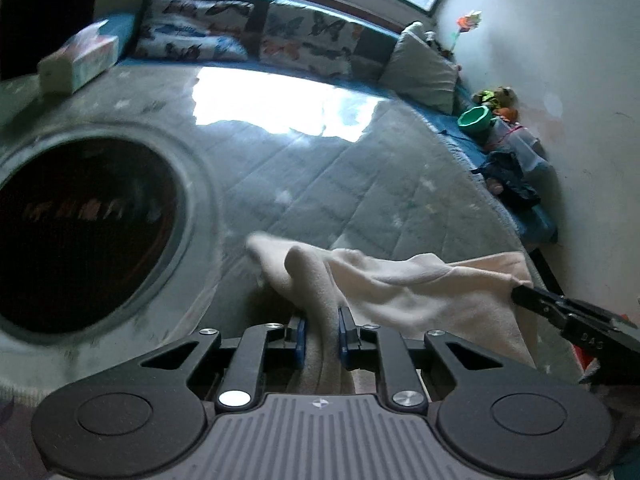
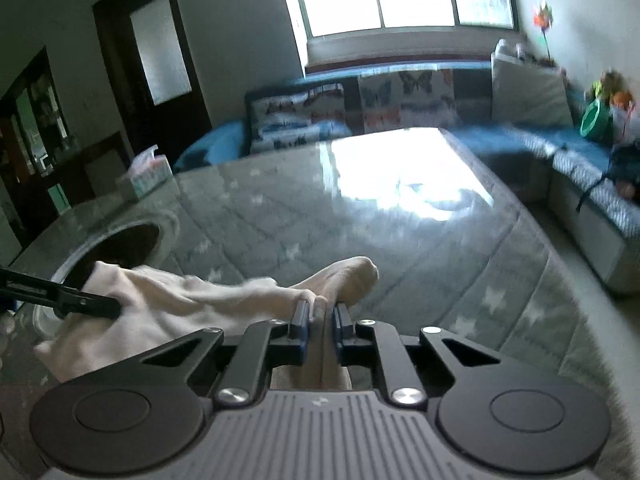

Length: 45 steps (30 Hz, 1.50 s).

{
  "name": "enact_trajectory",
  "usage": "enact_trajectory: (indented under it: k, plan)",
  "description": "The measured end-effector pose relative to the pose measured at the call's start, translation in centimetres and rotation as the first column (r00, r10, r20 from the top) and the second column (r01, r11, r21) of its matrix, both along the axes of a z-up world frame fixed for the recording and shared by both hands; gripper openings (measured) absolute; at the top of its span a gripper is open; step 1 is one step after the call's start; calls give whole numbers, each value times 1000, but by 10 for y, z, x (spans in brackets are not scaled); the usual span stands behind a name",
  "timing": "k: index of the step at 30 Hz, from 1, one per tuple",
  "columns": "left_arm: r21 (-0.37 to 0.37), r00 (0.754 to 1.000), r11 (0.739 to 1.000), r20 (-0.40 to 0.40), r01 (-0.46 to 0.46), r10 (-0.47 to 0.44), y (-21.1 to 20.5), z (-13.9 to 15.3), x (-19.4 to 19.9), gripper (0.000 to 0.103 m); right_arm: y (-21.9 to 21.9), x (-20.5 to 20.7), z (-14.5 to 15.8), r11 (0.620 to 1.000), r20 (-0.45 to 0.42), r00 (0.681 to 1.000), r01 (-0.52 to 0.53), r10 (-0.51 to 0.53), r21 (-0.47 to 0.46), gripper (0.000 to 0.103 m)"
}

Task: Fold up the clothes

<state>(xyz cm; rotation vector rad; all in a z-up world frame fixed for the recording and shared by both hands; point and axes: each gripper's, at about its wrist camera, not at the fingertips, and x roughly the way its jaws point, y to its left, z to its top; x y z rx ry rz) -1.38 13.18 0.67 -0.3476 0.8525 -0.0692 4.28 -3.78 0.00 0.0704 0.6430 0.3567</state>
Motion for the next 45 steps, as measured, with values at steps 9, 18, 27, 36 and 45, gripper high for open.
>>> enact_trajectory:
  k: [9,18,27,36,45]
  plan:
    - [18,995,997,66,80,-81,-39,21,35,16,-15,0,42,996,132,990,61,-53,-60,11]
    - [52,985,989,89,141,-145,-77,28,78,16,-40,26,57,980,186,973,157,-133,-122,11]
    - [98,984,981,49,167,-172,-99,5,107,16,-58,64,30,960,128,968,235,-217,-153,11]
    - [192,985,966,-10,173,-175,-104,-24,107,31,-61,89,-24,936,9,959,280,-285,-212,17]
    - [225,978,954,4,201,-207,-105,-26,90,41,-26,61,-21,975,14,992,129,-129,-182,24]
